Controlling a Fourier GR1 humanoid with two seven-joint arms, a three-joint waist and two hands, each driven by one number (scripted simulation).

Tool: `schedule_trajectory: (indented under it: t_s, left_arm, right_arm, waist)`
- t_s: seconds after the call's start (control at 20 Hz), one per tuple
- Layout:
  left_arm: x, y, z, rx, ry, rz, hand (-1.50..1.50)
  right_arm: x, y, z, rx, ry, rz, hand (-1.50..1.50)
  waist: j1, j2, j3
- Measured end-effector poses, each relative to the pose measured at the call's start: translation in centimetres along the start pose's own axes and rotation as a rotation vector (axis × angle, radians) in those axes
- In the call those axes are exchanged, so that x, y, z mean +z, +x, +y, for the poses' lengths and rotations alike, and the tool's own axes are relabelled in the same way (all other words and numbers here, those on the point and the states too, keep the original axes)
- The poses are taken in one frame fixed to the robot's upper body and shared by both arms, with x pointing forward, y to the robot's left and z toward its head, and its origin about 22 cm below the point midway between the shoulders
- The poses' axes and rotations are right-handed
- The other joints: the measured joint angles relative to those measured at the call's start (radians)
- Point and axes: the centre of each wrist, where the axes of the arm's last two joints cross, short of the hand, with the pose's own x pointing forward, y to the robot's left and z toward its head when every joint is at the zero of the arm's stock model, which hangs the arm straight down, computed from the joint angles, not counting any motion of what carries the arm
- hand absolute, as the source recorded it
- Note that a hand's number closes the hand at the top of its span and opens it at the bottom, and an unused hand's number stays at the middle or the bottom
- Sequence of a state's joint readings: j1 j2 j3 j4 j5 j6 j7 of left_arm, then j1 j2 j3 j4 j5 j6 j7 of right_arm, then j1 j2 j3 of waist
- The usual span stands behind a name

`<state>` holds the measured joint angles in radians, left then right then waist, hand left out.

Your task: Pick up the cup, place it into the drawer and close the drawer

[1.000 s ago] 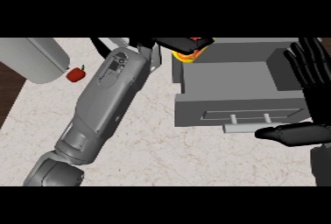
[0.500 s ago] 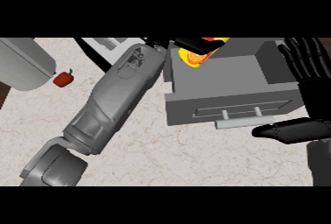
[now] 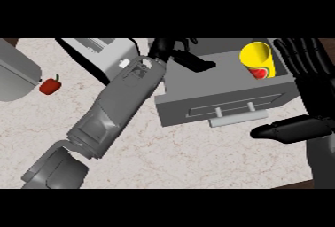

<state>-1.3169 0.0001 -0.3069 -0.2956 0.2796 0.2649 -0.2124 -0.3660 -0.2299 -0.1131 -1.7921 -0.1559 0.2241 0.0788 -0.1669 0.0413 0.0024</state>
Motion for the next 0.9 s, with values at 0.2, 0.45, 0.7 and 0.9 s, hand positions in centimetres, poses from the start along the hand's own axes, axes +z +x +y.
schedule_trajectory:
  t_s: [0.2, 0.45, 0.7, 0.9]
  left_arm:
    - [0.3, -0.4, -0.2, 0.052, 0.003, -0.012, -1.50]
    - [0.5, -0.2, -0.2, 0.184, 0.022, -0.074, -1.50]
    - [0.4, 0.5, -0.3, 0.299, 0.057, -0.169, -1.50]
    - [0.4, 0.7, -0.2, 0.346, 0.112, -0.202, -1.50]
  right_arm:
    - [-0.7, 0.0, 0.8, -0.033, 0.057, -0.017, -1.50]
    - [-1.3, 0.0, 2.4, -0.127, 0.227, -0.044, 1.50]
    - [-1.4, -0.2, 3.8, -0.162, 0.455, -0.001, 1.50]
    - [-0.9, -0.2, 4.0, -0.030, 0.626, 0.110, -1.50]
  waist:
    - [-0.023, 0.006, 0.000]
    - [-0.039, 0.009, -0.001]
    - [-0.023, 0.002, -0.002]
    - [0.004, -0.007, -0.003]
